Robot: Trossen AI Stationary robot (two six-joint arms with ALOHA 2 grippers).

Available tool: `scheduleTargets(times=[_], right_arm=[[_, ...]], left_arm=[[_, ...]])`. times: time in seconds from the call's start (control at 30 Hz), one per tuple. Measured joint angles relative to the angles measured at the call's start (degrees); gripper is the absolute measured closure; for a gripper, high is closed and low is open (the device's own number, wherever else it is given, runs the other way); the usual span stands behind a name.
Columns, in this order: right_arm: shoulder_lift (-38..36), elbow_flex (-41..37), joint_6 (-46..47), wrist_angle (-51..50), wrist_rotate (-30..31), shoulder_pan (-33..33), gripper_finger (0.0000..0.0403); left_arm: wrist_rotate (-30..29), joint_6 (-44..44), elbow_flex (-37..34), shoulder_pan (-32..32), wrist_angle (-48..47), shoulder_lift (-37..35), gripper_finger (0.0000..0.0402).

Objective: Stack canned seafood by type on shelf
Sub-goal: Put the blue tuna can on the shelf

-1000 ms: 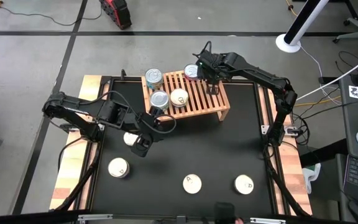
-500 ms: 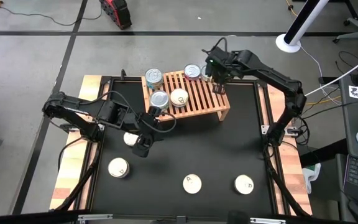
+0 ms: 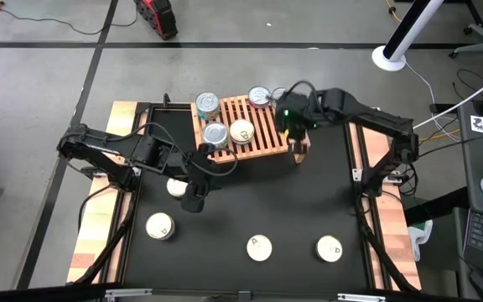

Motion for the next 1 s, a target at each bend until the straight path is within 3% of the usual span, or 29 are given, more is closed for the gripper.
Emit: scheduleTargets(times=[0.27, 0.47, 0.73, 1.0], right_arm=[[0.1, 0.0, 3.8, 0.1, 0.0, 11.2, 0.0301], [0.1, 0.0, 7.2, 0.1, 0.0, 16.3, 0.0301], [0.6, 0.0, 8.1, 2.6, -0.5, 18.6, 0.0301], [1.8, 0.0, 8.0, 7.0, -1.5, 18.5, 0.0301]], left_arm=[[1.8, -3.6, 0.0, 0.0, -2.2, 0.0, 0.026], [1.8, -13.2, 0.0, -0.1, -10.1, 0.0, 0.026], [1.8, -24.7, 0.0, -1.6, -26.0, 0.0, 0.026], [1.8, -28.9, -4.9, -2.0, -27.0, 0.0, 0.0241]])
